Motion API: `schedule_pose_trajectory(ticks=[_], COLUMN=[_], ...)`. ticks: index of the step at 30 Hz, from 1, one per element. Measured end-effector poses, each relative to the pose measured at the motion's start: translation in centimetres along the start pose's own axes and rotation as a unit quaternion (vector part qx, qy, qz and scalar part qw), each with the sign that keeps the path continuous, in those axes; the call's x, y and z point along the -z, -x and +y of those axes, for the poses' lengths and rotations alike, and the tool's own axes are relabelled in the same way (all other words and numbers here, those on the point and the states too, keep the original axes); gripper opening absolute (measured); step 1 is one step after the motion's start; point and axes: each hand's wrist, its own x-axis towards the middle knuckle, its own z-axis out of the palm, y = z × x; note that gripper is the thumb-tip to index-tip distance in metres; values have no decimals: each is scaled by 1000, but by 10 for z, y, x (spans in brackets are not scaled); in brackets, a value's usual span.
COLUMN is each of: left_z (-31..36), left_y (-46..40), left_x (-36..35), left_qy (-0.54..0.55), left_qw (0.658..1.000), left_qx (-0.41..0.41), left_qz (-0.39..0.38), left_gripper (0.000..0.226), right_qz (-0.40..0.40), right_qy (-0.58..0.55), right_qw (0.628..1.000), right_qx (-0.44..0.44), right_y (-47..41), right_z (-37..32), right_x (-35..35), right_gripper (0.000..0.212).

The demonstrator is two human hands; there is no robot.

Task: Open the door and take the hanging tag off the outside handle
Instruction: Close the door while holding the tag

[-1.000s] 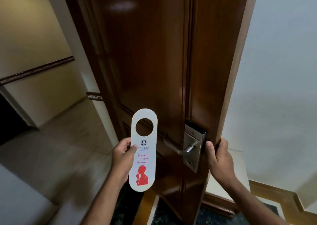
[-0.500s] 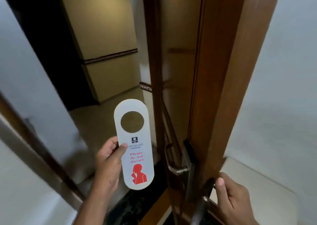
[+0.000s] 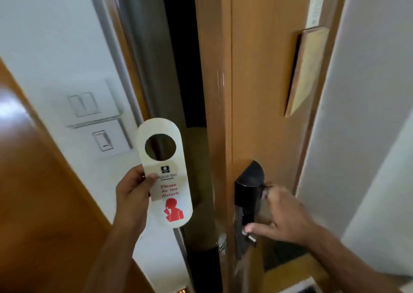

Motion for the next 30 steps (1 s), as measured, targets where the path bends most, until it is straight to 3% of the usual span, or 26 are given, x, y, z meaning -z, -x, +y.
schedule_pose_trajectory(ticks=[4, 6, 9, 17, 21, 30], left_z=[4, 3, -3, -16, -16, -24], left_y=[-34, -48, -72, -95, -97, -103], left_x=[21, 34, 47, 52, 41, 37], left_qy=[9, 2, -5, -10, 21, 35], left_qw=[999, 999, 998, 993, 988, 978], left_qx=[10, 8, -19, -55, -73, -71], left_qz=[34, 50, 59, 100, 132, 194], left_gripper=[28, 25, 23, 32, 40, 19], right_qz=[-85, -121, -99, -20, -5, -51], right_qy=[-77, -116, -166, 50, -19, -179], right_qw=[993, 986, 981, 991, 998, 976], right_qx=[-9, -5, 30, 120, 53, -116], right_y=[-39, -57, -92, -164, -201, -247], right_z=[12, 15, 11, -2, -16, -20], right_x=[-48, -76, -114, -181, -199, -248], right_gripper=[48, 58, 69, 40, 55, 62])
